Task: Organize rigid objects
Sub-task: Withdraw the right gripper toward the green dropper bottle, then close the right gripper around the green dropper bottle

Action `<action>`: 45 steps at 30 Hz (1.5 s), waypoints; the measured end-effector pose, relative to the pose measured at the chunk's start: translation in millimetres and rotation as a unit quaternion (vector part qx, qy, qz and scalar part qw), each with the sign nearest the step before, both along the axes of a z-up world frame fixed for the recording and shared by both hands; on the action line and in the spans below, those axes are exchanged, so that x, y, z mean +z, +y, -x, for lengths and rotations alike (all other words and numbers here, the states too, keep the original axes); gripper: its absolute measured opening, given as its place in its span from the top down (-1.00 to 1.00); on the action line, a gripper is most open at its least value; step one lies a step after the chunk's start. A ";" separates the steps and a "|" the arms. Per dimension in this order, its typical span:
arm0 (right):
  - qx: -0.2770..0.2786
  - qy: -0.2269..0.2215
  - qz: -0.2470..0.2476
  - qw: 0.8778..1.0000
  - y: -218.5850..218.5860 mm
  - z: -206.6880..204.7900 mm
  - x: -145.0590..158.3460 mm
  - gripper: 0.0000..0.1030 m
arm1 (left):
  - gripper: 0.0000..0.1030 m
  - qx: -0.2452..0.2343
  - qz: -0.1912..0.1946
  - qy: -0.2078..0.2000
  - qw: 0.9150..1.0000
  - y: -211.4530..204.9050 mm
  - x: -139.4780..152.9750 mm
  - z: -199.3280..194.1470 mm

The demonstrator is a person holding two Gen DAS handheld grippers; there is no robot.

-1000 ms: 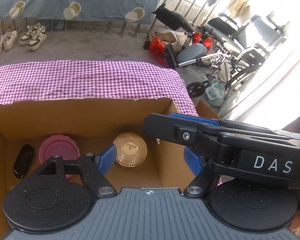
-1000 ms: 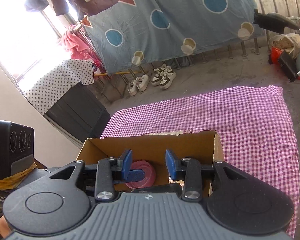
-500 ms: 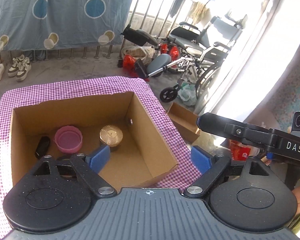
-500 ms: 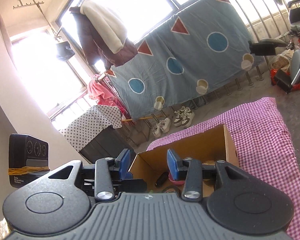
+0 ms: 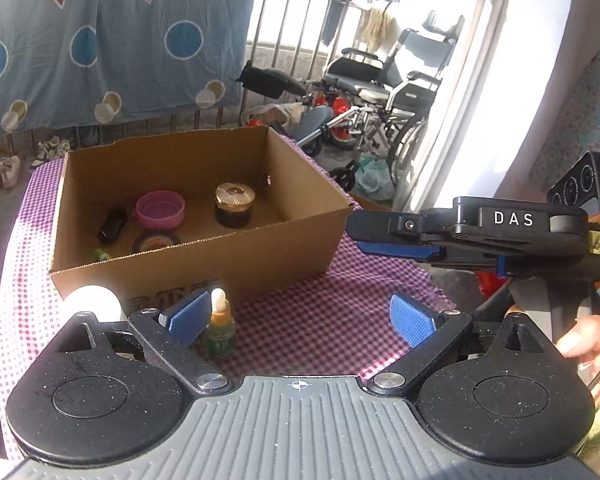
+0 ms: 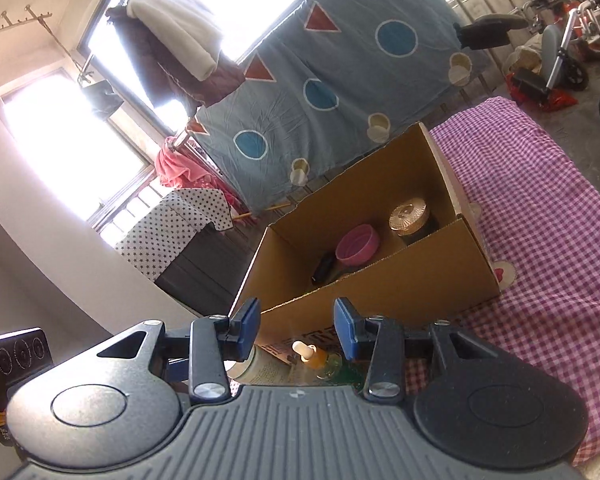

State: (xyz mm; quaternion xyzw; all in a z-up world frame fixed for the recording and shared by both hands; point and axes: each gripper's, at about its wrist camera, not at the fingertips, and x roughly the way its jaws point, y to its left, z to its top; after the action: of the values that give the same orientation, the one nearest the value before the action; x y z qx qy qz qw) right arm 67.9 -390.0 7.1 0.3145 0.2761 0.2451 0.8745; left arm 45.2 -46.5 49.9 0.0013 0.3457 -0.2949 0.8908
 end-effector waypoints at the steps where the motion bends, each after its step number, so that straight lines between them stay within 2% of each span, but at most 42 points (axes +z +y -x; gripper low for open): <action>1: -0.002 0.006 0.005 1.000 3.4 1.0 -4.0 0.15 | -0.88 0.002 -0.003 0.000 1.000 0.1 -6.8 1.8; 6: 0.008 0.022 0.017 1.000 22.6 4.5 -16.1 0.15 | -0.88 0.015 -0.044 -0.028 0.999 -4.4 -37.2 6.8; 10: 0.016 0.024 0.052 0.998 43.1 5.6 -20.0 0.15 | -0.84 0.015 -0.082 -0.052 0.995 -11.2 -65.6 10.5; 17: 0.034 0.016 0.121 0.992 74.9 -6.5 -19.6 0.15 | -0.72 0.034 -0.098 -0.076 0.992 -9.4 -96.6 6.6; 18: 0.038 0.018 0.127 0.991 79.2 -9.4 -20.5 0.15 | -0.64 0.035 -0.101 -0.079 0.991 -9.5 -99.3 5.1; 22: 0.047 0.026 0.146 0.988 92.3 -18.1 -24.0 0.15 | -0.47 0.039 -0.101 -0.078 0.991 -8.0 -110.1 -0.8; 30: 0.055 0.022 0.174 0.983 110.9 -35.0 -24.8 0.25 | -0.37 0.044 -0.098 -0.060 0.992 -4.6 -126.2 -12.3; 34: 0.059 0.016 0.184 0.981 116.9 -40.7 -25.1 0.29 | -0.33 0.049 -0.085 -0.055 0.994 -2.6 -128.0 -17.5; 39: 0.070 0.018 0.174 0.982 115.7 -43.9 -26.6 0.49 | -0.28 0.053 -0.076 -0.054 0.994 -6.9 -129.9 -25.0; 45: 0.071 0.030 0.155 0.985 106.2 -44.2 -29.3 0.52 | -0.24 0.046 -0.061 -0.050 0.996 -8.4 -127.5 -27.3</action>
State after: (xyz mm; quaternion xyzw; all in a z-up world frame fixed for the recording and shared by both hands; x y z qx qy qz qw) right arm 112.1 -283.8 -22.2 0.1618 0.3584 0.2509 0.8845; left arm 72.6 -54.9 -77.6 0.0544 0.3181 -0.2311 0.9178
